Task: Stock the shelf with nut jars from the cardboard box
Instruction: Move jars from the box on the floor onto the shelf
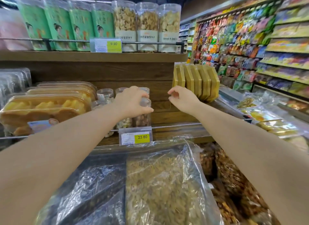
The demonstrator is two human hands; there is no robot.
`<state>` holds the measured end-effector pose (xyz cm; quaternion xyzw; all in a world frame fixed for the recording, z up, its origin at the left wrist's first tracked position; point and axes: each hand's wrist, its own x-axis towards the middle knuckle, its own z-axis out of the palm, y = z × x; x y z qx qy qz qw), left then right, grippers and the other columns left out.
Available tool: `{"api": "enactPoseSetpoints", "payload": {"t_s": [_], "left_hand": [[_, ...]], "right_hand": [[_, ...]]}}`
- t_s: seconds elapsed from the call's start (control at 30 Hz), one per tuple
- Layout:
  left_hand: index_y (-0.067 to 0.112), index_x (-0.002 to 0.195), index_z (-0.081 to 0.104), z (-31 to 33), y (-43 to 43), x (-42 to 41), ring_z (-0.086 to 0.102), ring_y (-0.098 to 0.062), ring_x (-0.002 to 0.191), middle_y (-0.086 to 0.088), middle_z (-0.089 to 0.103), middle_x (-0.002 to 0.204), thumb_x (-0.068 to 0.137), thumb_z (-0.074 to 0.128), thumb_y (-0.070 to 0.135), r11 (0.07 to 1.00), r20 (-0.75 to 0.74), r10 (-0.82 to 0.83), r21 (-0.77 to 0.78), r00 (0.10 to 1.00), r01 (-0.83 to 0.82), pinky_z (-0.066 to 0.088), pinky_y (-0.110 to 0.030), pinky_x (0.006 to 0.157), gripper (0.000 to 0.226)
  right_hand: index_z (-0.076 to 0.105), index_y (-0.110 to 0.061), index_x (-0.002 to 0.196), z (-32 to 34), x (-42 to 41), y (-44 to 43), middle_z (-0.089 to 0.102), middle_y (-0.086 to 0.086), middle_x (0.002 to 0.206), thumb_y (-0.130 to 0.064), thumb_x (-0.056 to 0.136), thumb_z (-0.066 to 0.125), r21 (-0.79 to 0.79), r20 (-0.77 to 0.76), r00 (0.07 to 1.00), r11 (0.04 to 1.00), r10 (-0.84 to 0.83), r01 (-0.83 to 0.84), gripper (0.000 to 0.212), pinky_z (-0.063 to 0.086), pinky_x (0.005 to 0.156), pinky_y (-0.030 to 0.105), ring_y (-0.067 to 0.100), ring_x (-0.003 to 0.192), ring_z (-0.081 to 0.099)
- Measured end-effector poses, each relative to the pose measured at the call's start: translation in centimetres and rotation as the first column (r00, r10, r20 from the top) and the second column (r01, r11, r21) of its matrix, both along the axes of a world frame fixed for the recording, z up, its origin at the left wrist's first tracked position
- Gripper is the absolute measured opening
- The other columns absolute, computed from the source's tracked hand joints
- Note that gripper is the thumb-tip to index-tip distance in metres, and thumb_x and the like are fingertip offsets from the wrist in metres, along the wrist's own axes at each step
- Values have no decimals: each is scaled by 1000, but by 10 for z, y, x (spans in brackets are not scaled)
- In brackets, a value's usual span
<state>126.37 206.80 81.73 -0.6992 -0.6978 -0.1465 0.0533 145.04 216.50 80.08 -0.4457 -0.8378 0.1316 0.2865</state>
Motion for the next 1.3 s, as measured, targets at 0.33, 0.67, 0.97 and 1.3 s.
{"api": "enactPoseSetpoints", "payload": {"t_s": [0.33,0.67,0.97,1.3], "left_hand": [[21,113,64,-17,-118,55,59,-17,102,1,63,114,91,56,36,912,117,-236,-316,965,262,49,-31,89,28],[21,106,65,-85,-248,77,57,-11,94,5,64,106,89,59,38,758,217,-539,-297,814,581,46,-27,83,24],[17,113,66,-162,-382,151,52,-6,85,7,58,95,90,60,27,316,399,-767,-446,502,837,38,-5,64,25],[23,103,65,-260,-540,287,61,-9,91,8,65,95,87,63,32,49,601,-674,-544,429,838,46,-22,80,19]], "right_hand": [[59,-21,111,66,13,-147,58,-6,101,-37,91,58,-243,382,914,969,136,-43,26,49,78,28,11,87,63],[63,-25,93,-5,50,-350,61,-12,83,-28,83,67,-20,-73,951,954,-300,299,12,52,80,29,9,82,60],[57,-37,86,-112,108,-575,58,-14,75,-21,83,70,-241,-444,592,725,-673,645,20,45,63,23,3,61,52],[60,-28,87,-209,205,-766,62,-6,80,-20,83,68,-569,-449,-18,270,-894,777,12,45,57,14,11,73,58]]}}
